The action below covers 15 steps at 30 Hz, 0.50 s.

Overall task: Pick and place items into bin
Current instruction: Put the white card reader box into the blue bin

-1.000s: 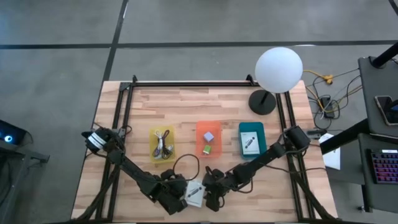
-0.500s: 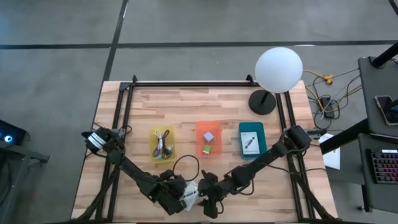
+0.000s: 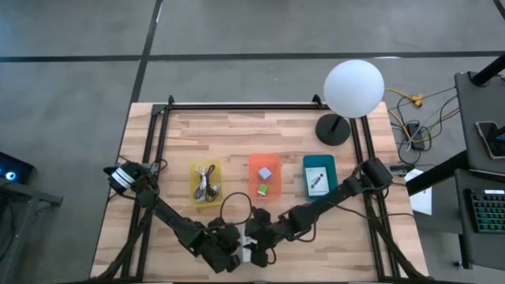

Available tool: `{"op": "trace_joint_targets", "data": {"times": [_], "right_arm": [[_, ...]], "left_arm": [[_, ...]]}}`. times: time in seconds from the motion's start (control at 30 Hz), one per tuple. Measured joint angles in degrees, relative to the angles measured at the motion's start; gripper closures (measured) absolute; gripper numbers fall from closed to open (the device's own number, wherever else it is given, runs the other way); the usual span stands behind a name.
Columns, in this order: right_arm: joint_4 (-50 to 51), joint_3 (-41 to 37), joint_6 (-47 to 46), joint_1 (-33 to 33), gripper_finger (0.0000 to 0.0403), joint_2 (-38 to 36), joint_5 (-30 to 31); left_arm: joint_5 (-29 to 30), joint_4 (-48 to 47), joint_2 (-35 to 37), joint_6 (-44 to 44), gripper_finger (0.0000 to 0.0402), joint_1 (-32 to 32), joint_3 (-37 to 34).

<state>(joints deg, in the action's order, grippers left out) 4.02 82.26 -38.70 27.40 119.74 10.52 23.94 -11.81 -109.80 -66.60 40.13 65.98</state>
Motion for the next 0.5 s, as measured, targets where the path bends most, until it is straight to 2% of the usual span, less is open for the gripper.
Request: {"op": "trace_joint_targets", "data": {"times": [0.17, 0.33, 0.5], "right_arm": [[9.2, 0.7, -0.1, 0.0, 0.0225, -0.1, -2.0], [23.6, 0.9, -4.2, 1.2, 0.0225, -0.3, -3.0], [26.1, 0.2, -5.8, 2.7, 0.0225, -0.3, -3.0]], "left_arm": [[0.1, -0.3, 0.0, 0.0, 0.0402, 0.1, 0.0], [0.5, -0.5, 0.0, 0.0, 0.0402, 0.1, 0.0], [0.6, 1.4, 0.0, 1.0, 0.0402, 0.1, 0.0]]}}
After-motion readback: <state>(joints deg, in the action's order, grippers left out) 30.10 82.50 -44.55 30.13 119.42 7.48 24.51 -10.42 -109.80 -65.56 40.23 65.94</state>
